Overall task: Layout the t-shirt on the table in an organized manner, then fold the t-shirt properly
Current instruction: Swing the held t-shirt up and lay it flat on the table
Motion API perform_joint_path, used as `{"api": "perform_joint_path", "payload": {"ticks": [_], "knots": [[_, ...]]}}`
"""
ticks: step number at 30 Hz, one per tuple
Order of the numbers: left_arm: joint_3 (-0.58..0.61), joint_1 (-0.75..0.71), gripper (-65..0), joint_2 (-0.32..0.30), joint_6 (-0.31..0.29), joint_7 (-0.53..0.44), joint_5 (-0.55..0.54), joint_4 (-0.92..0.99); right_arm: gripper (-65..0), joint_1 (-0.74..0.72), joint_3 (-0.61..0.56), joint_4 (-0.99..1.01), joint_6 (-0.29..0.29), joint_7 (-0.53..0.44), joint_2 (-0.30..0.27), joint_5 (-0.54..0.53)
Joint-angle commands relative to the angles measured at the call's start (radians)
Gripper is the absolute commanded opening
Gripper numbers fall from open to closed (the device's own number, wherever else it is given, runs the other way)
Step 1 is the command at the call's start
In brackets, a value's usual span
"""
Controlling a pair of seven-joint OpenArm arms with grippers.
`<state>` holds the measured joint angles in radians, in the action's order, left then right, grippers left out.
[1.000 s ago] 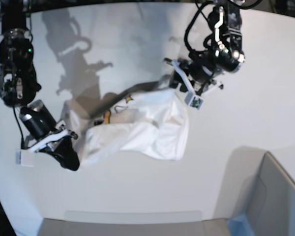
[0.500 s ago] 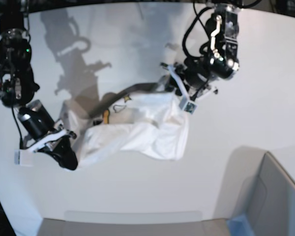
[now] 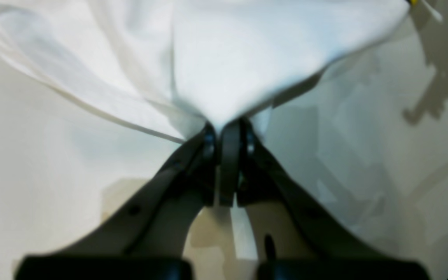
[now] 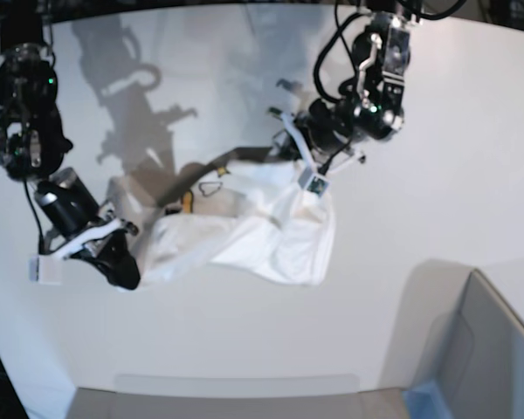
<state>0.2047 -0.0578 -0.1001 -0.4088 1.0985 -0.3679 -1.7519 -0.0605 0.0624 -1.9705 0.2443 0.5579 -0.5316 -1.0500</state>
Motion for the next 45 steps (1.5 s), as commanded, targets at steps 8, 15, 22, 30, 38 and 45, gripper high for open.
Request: {"api": "perform_joint_path", "payload": {"ticks": [8, 15, 22, 30, 38, 45], "knots": [[-0.285, 0.158, -65.0, -0.016, 0.001, -0.016, -0.007, -0.058, -65.0, -0.011, 0.012, -0.016, -0.009, -0.025, -0.018, 0.0], [-0.592, 0.28, -65.0, -0.089, 0.001, -0.021, -0.012, -0.277, -65.0, -0.058, 0.012, -0.01, -0.013, -0.031, -0.018, -0.003], [-0.703, 0.214, -65.0, -0.109, 0.0, -0.014, -0.013, -0.297, -65.0, -0.072, 0.012, 0.018, -0.012, -0.083, -0.014, -0.006], [-0.692, -0.004, -65.0, -0.109, 0.0, -0.025, -0.013, -0.297, -65.0, -0.034, -0.023, 0.101, -0.013, -0.078, -0.014, -0.009], [-0.63, -0.167, -65.0, -0.105, 0.0, -0.016, -0.009, -0.294, -65.0, 0.035, -0.022, 0.234, -0.015, -0.078, 0.02, -0.009], [-0.512, -0.227, -65.0, -0.106, 0.0, -0.016, -0.009, -0.29, -65.0, 0.064, -0.026, 0.264, -0.016, -0.078, 0.067, -0.008]]}}
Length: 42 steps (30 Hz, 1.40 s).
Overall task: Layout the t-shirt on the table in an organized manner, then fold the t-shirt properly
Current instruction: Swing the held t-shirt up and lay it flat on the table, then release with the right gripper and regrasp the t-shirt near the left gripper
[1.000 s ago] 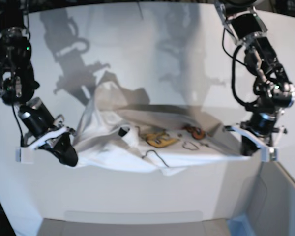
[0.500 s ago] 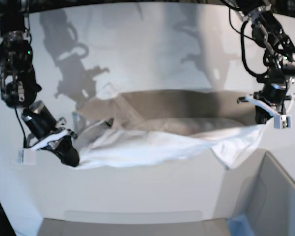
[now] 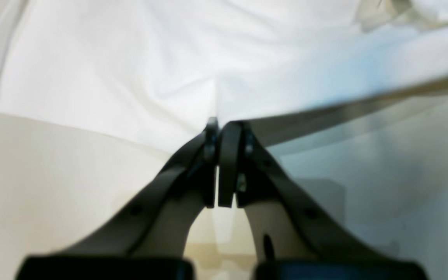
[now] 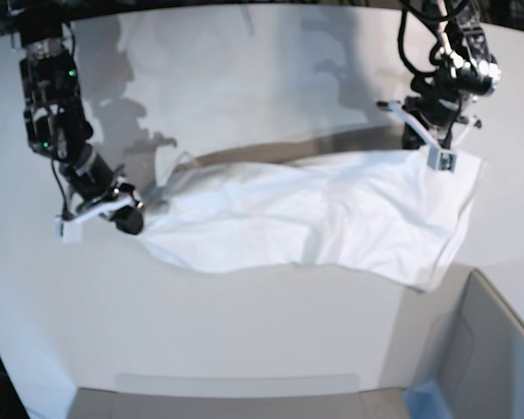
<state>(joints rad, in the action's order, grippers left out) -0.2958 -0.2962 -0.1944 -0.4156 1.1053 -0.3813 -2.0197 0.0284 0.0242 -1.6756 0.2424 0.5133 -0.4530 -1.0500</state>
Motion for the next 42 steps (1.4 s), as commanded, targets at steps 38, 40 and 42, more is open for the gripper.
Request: {"api": "perform_joint_path", "payload": {"ticks": [38, 40, 42], "knots": [[-0.039, -0.01, -56.1, -0.007, 0.007, 0.049, 0.003, 0.043, -45.1, 0.184, -0.105, -0.237, -0.015, -0.034, -0.016, -0.002], [-0.047, -0.01, -56.1, -0.006, 0.007, 0.049, 0.003, 0.067, -45.1, 0.192, -0.131, -0.288, -0.015, -0.032, -0.023, 0.0], [-0.049, -0.01, -56.1, 0.002, 0.007, 0.049, 0.003, 0.078, -45.1, 0.179, -0.185, -0.301, -0.015, -0.032, -0.033, 0.0]]}}
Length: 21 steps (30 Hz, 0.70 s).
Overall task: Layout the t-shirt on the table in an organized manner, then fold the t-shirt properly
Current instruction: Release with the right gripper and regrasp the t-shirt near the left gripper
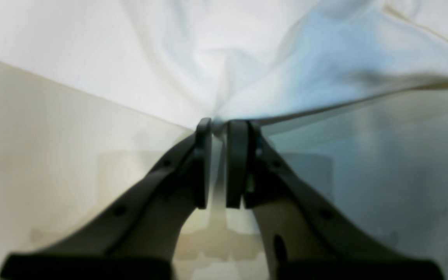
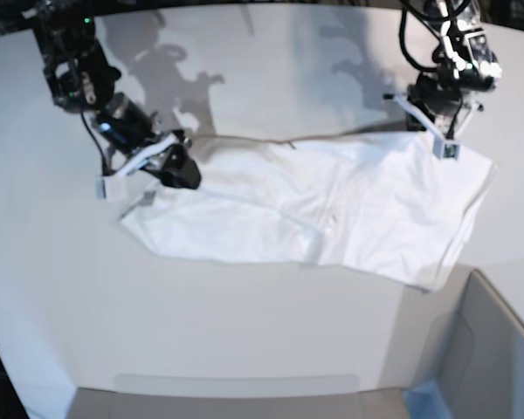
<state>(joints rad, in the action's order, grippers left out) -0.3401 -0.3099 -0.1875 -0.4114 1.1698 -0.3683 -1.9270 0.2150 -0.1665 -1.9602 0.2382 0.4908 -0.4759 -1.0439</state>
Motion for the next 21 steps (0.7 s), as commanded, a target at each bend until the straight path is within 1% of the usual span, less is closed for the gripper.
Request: {"api": "perform_joint_path", "payload": {"ticks": [1, 3, 7, 9, 10, 13, 15, 17, 19, 20, 21], "knots": [[-0.004, 0.002, -56.1, -0.002, 0.003, -0.015, -0.01, -0.015, -45.1, -0.025, -0.025, -0.017, -0.01, -0.01, -0.022, -0.005], [-0.004, 0.001, -56.1, 0.0, 0.003, -0.015, -0.01, -0.015, -45.1, -0.07, -0.115, -0.005, -0.01, -0.01, -0.025, 0.03], [-0.006, 0.001, -56.1, 0.0, 0.003, -0.015, -0.01, -0.021, -45.1, -0.167, -0.313, 0.006, -0.004, -0.01, -0.019, 0.198], [-0.006, 0.001, -56.1, 0.0, 0.003, -0.015, -0.01, -0.021, -45.1, -0.22, -0.4, 0.032, -0.001, -0.005, -0.004, 0.27], [-0.006, 0.001, -56.1, 0.0, 0.003, -0.015, -0.01, -0.021, -45.1, -0.246, -0.434, 0.046, -0.001, 0.021, 0.009, 0.301], [-0.006, 0.002, -56.1, 0.0, 0.003, -0.015, -0.01, -0.021, -45.1, -0.325, -0.494, 0.083, -0.001, 0.165, 0.078, 0.406], [-0.006, 0.002, -56.1, 0.0, 0.003, -0.015, -0.01, -0.021, -45.1, -0.355, -0.505, 0.106, -0.001, 0.274, 0.156, 0.508], [-0.006, 0.005, -56.1, -0.002, 0.003, -0.015, -0.01, -0.019, -45.1, -0.366, -0.506, 0.114, -0.001, 0.345, 0.231, 0.63], [-0.006, 0.005, -56.1, -0.002, 0.003, -0.015, -0.01, -0.019, -45.1, -0.372, -0.514, 0.114, -0.006, 0.371, 0.283, 0.727], [-0.006, 0.005, -56.1, -0.002, 0.003, -0.015, -0.01, -0.018, -45.1, -0.38, -0.525, 0.117, -0.009, 0.378, 0.303, 0.744], [-0.006, 0.007, -56.1, -0.002, 0.003, -0.015, -0.01, -0.016, -45.1, -0.394, -0.543, 0.123, -0.009, 0.382, 0.312, 0.735]]}}
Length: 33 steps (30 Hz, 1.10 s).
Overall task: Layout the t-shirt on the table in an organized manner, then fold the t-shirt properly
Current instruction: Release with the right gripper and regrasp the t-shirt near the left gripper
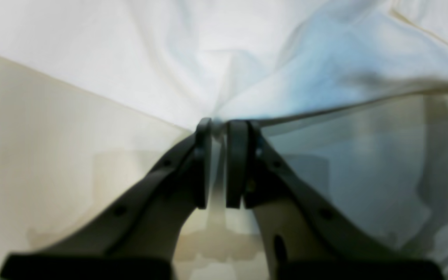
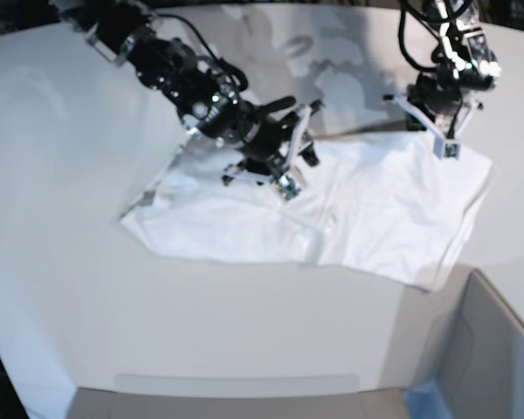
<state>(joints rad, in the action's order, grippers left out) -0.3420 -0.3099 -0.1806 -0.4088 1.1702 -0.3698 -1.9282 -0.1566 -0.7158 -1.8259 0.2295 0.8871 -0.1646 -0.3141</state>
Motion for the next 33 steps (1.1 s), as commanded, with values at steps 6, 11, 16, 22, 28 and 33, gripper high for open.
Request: {"api": "perform_joint_path", "payload": {"ticks": [6, 11, 16, 22, 28, 33], "knots": [[-0.002, 0.008, -56.1, -0.01, 0.0, -0.016, -0.008, -0.014, -45.1, -0.088, -0.02, 0.125, 0.0, -0.023, 0.064, -0.049], [-0.002, 0.008, -56.1, -0.009, 0.0, -0.016, -0.007, -0.014, -45.1, -0.126, -0.006, 0.233, 0.0, -0.024, 0.124, -0.038], [-0.001, 0.008, -56.1, -0.009, 0.0, -0.016, -0.008, -0.014, -45.1, -0.159, -0.008, 0.348, -0.002, -0.024, 0.187, -0.038], [0.001, 0.008, -56.1, -0.009, 0.0, -0.016, -0.008, -0.012, -45.1, -0.165, -0.009, 0.444, -0.002, -0.067, 0.221, -0.038], [-0.001, 0.008, -56.1, -0.009, 0.0, -0.016, -0.008, -0.012, -45.3, -0.174, -0.044, 0.533, -0.002, -0.095, 0.221, -0.04], [0.002, 0.005, -56.1, -0.007, 0.0, -0.016, -0.008, -0.012, -57.1, -0.177, -0.075, 0.536, -0.002, -0.095, 0.221, -0.038]]}}
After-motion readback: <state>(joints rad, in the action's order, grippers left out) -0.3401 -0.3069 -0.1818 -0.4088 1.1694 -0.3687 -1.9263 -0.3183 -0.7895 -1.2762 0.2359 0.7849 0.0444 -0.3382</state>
